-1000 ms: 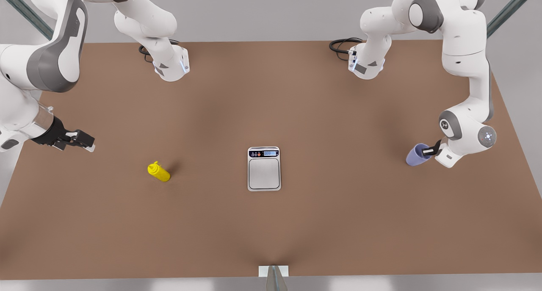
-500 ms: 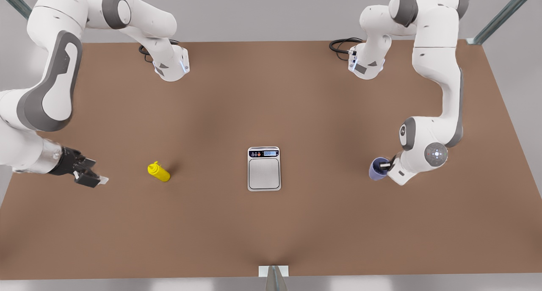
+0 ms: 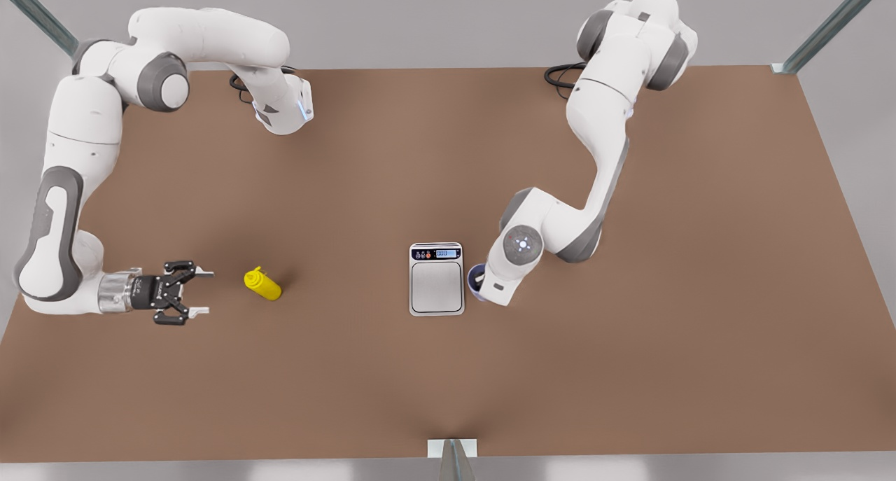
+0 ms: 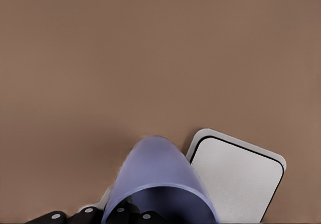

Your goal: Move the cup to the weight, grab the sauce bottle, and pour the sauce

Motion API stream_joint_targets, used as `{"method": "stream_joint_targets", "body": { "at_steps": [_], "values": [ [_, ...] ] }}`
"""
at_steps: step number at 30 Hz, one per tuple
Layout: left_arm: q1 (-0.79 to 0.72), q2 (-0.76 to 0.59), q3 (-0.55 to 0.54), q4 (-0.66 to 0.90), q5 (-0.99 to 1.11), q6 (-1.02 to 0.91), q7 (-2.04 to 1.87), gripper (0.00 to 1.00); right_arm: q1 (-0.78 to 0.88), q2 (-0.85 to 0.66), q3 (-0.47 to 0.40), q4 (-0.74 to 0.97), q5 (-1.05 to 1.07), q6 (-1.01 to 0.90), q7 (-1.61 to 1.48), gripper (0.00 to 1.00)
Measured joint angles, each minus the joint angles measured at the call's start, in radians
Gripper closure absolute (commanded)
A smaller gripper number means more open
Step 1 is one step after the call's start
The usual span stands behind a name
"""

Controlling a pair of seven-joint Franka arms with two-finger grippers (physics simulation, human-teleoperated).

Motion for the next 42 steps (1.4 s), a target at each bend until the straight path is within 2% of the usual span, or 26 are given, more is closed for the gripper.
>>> {"method": "stream_joint_targets", "body": {
  "at_steps": [2, 10, 12, 13, 17, 18, 25, 26, 28, 29, 32, 34, 36, 38, 42],
  "values": [
    [-0.039, 0.065, -0.002, 0.086, -0.008, 0.008, -0.036, 0.79, -0.006, 0.031, -0.002, -0.006, 0.051, -0.013, -0.080, 0.00],
    [-0.106, 0.123, -0.006, 0.091, -0.020, 0.146, -0.039, 0.79, 0.000, 0.098, -0.028, -0.003, 0.052, -0.011, 0.037, 0.00],
    [-0.106, 0.131, -0.006, 0.091, -0.021, 0.152, -0.037, 0.74, 0.000, 0.107, -0.022, -0.006, 0.051, -0.017, 0.039, 0.00],
    [-0.108, 0.134, -0.006, 0.089, -0.023, 0.153, -0.035, 0.68, 0.002, 0.107, -0.018, -0.017, 0.048, -0.024, 0.038, 0.00],
    [-0.109, 0.133, -0.006, 0.088, -0.054, 0.154, -0.036, 0.07, 0.002, 0.107, -0.017, -0.040, 0.037, -0.054, 0.043, 0.00],
    [-0.108, 0.133, -0.007, 0.088, -0.059, 0.153, -0.036, 0.01, 0.002, 0.107, -0.017, -0.043, 0.027, -0.056, 0.042, 0.00],
    [-0.103, 0.058, -0.014, 0.082, -0.078, 0.071, -0.038, 0.00, 0.030, 0.142, -0.015, -0.037, 0.015, -0.065, 0.024, 0.00],
    [-0.097, 0.018, -0.014, 0.082, -0.080, 0.006, -0.037, 0.00, 0.038, 0.142, -0.015, -0.037, 0.017, -0.065, 0.024, 0.00],
    [-0.077, -0.105, 0.013, 0.089, -0.081, -0.261, -0.022, 0.00, 0.039, 0.149, -0.015, -0.034, 0.018, -0.062, 0.023, 0.00],
    [-0.023, -0.179, 0.028, 0.091, -0.079, -0.359, 0.022, 0.00, 0.040, 0.150, -0.015, -0.035, 0.017, -0.062, 0.019, 0.00],
    [0.275, -0.308, 0.028, 0.091, -0.053, -0.628, 0.656, 0.00, 0.046, 0.155, -0.014, -0.035, 0.011, -0.062, 0.021, 0.00],
    [0.347, -0.356, 0.030, 0.088, 0.011, -0.713, 0.859, 0.00, 0.055, 0.156, -0.014, -0.035, 0.011, -0.057, 0.020, 0.00],
    [0.376, -0.433, 0.011, 0.022, 0.075, -0.699, 0.874, 0.00, 0.058, 0.156, -0.014, -0.035, 0.011, -0.048, 0.020, 0.00],
    [0.398, -0.600, -0.026, -0.188, 0.110, -0.546, 0.871, 0.00, 0.060, 0.160, -0.009, -0.035, 0.011, -0.041, 0.015, 0.00],
    [0.401, -0.598, -0.024, -0.184, 0.140, -0.571, 0.864, 0.00, 0.062, 0.162, 0.022, -0.040, 0.006, -0.033, 0.014, 0.00]
  ]
}}
